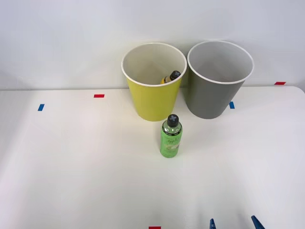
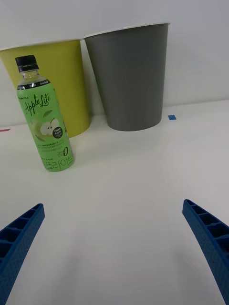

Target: Put cans in the gray bin, plastic bottles in the light green bin

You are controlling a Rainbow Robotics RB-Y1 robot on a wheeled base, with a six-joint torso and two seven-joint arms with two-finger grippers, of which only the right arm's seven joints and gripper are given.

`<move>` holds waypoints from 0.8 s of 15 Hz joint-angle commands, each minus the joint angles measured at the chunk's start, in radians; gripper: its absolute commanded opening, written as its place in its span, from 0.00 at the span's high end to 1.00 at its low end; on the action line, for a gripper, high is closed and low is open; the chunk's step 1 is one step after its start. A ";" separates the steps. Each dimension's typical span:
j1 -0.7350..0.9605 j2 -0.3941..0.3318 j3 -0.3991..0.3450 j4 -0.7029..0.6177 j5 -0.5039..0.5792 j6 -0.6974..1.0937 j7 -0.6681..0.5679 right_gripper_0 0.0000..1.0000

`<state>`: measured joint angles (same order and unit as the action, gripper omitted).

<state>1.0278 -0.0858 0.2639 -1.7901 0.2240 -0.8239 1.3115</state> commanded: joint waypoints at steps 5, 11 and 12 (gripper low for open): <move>0.000 0.000 0.000 0.000 0.000 0.000 0.000 0.00; 0.000 0.000 0.000 0.000 0.000 0.000 0.000 0.00; 0.000 0.000 0.000 0.000 0.000 0.000 0.000 0.00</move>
<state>1.0278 -0.0859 0.2639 -1.7901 0.2239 -0.8238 1.3115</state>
